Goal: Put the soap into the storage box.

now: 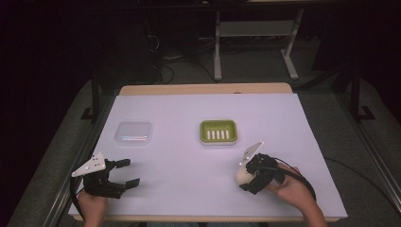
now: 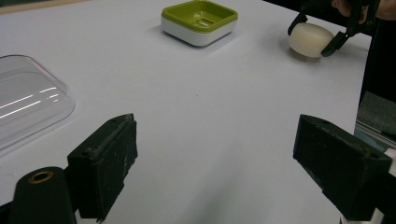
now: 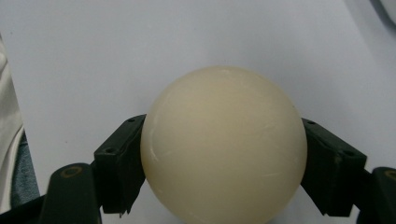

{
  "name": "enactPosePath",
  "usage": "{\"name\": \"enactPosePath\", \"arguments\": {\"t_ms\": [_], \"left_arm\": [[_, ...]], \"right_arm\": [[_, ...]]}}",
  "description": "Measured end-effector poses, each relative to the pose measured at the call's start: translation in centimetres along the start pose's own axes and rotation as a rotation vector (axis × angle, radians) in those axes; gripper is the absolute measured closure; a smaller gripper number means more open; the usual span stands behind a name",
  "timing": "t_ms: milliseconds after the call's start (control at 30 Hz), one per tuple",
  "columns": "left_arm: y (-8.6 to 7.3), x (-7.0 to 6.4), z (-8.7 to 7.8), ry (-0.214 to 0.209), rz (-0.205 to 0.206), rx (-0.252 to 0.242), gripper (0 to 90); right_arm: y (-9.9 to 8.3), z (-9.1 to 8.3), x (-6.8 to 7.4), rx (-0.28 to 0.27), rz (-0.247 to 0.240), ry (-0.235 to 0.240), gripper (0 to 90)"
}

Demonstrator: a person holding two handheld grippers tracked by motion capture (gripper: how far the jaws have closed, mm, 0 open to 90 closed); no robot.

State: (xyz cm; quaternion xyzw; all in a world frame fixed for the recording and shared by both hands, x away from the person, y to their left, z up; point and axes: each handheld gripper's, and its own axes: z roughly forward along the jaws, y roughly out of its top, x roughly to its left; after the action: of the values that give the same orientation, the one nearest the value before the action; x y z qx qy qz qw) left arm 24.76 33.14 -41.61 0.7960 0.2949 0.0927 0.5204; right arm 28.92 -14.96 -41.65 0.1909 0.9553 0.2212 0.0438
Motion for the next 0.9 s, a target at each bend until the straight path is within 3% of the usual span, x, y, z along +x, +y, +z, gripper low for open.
{"name": "enactPosePath", "arguments": {"t_ms": [900], "left_arm": [[0.0,0.1,-0.1,0.002,-0.002,-0.005,13.1]], "right_arm": [[2.3,-0.8,-1.6,-0.001,0.0,0.03,23.4]]}}
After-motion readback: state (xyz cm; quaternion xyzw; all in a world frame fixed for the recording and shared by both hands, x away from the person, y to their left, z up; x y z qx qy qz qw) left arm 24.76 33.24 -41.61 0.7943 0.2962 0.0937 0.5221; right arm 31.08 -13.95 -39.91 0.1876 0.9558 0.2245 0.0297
